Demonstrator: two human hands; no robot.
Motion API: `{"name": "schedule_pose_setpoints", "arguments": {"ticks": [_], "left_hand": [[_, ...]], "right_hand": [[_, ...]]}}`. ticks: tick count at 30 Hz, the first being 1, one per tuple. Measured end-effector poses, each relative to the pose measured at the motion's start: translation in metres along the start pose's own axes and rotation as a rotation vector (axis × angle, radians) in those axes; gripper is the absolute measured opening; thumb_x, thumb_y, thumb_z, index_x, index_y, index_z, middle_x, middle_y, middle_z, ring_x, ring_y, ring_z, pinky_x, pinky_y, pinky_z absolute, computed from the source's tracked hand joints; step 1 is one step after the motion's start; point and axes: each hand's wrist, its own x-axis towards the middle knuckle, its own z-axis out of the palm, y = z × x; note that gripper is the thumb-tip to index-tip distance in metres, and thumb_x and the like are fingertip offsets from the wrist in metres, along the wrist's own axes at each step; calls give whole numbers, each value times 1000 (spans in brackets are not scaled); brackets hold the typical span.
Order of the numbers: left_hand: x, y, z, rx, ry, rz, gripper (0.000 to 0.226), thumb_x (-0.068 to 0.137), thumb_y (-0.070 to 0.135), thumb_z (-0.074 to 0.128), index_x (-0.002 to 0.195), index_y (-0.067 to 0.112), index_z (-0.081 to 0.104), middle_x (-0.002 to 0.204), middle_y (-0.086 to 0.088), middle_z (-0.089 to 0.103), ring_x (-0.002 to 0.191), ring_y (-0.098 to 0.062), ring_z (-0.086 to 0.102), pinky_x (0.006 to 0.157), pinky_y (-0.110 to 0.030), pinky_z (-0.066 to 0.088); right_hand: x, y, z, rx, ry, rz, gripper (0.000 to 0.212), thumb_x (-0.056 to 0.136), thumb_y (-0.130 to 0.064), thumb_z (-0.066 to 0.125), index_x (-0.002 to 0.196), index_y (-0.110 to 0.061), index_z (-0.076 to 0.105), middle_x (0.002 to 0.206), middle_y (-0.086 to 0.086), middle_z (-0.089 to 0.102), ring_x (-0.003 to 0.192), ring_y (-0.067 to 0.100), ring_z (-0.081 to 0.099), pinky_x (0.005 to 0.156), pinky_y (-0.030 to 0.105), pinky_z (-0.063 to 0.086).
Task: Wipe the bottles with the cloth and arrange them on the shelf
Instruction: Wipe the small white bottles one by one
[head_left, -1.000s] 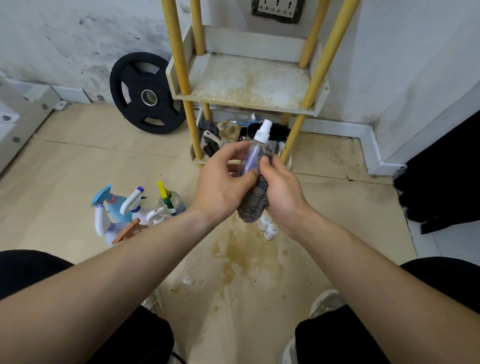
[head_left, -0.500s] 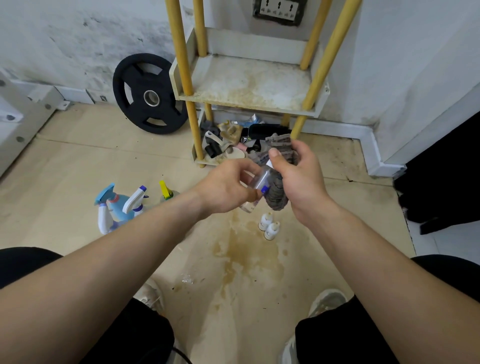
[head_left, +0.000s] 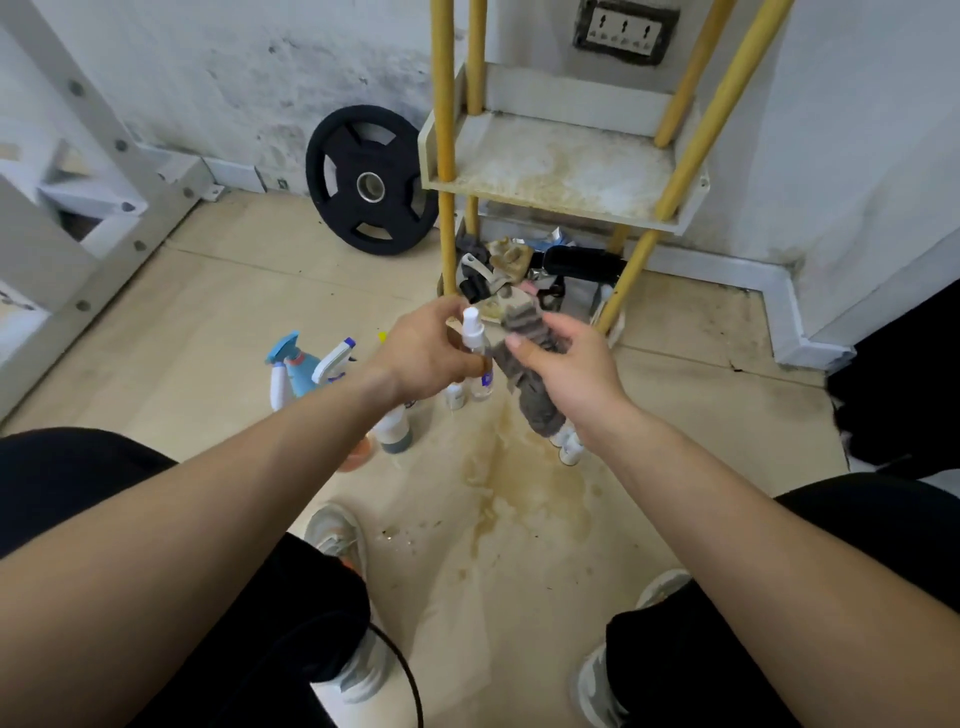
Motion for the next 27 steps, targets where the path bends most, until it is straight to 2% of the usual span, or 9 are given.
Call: {"name": "schedule_pose_setpoints", "arguments": {"ticks": [2, 5, 7, 9, 12, 16, 19, 23, 27], "left_hand": [[-9, -13, -1, 2, 8, 0, 36, 83, 19, 81, 104, 22, 52, 89, -2, 75, 67, -16, 69, 67, -33, 59], [-16, -32, 6, -93, -4, -32, 35, 88, 21, 78, 110, 12, 51, 93, -13, 73, 73, -24, 73, 64, -29, 62], [-17, -47, 13, -138, -5, -95, 31, 91, 22, 75, 110, 9, 54, 97, -19, 72, 85, -33, 74, 71, -33, 63], [-15, -65, 21, -117, -8, -130, 23, 94, 20, 71, 110, 8, 59, 95, -15, 70, 90, -34, 72, 77, -37, 63], [-7, -90, 33, 84, 33, -120, 20, 91, 23, 72, 106, 12, 66, 94, -5, 67, 93, -27, 65, 83, -41, 56], [10, -120, 48, 164, 30, -154, 15, 86, 21, 76, 96, 14, 68, 88, -6, 68, 83, -24, 63, 66, -30, 47], [25, -144, 60, 181, 58, -195, 14, 85, 16, 76, 97, 11, 70, 86, -4, 64, 79, -22, 57, 66, -27, 41], [52, -174, 81, 135, 88, -303, 12, 81, 10, 76, 89, 13, 68, 82, -4, 60, 76, -24, 56, 70, -34, 50], [85, -194, 106, 188, 99, -314, 10, 79, 10, 73, 87, 10, 67, 79, -6, 61, 73, -25, 55, 63, -33, 45]], "right_hand": [[-8, 11, 14, -69, -37, 36, 11, 92, -24, 74, 103, -28, 73, 97, -5, 77, 93, 16, 73, 92, 45, 58], [-16, 28, 36, -162, -62, 74, 3, 95, -30, 69, 98, -30, 69, 94, -6, 74, 90, 17, 70, 88, 40, 58], [-18, 42, 48, -172, -59, 113, 8, 96, -33, 66, 100, -28, 70, 95, -6, 74, 90, 18, 70, 88, 40, 57], [-17, 56, 57, -179, -66, 150, 11, 95, -33, 66, 102, -25, 70, 95, -4, 74, 92, 21, 70, 87, 39, 57], [-15, 82, 61, -256, -91, 210, 8, 93, -33, 68, 95, -26, 68, 92, -2, 73, 90, 22, 69, 80, 34, 53], [-7, 117, 57, -403, -158, 245, 10, 91, -34, 67, 97, -26, 68, 92, -2, 72, 87, 24, 67, 76, 31, 50], [6, 139, 55, -442, -172, 261, 7, 93, -34, 66, 96, -28, 65, 89, -3, 70, 84, 23, 64, 71, 30, 46], [27, 167, 56, -456, -202, 254, 8, 93, -37, 66, 96, -30, 65, 89, -3, 71, 81, 22, 65, 69, 31, 48], [51, 194, 54, -453, -243, 273, 7, 94, -37, 66, 96, -30, 65, 87, -5, 70, 80, 19, 65, 68, 31, 47]]}}
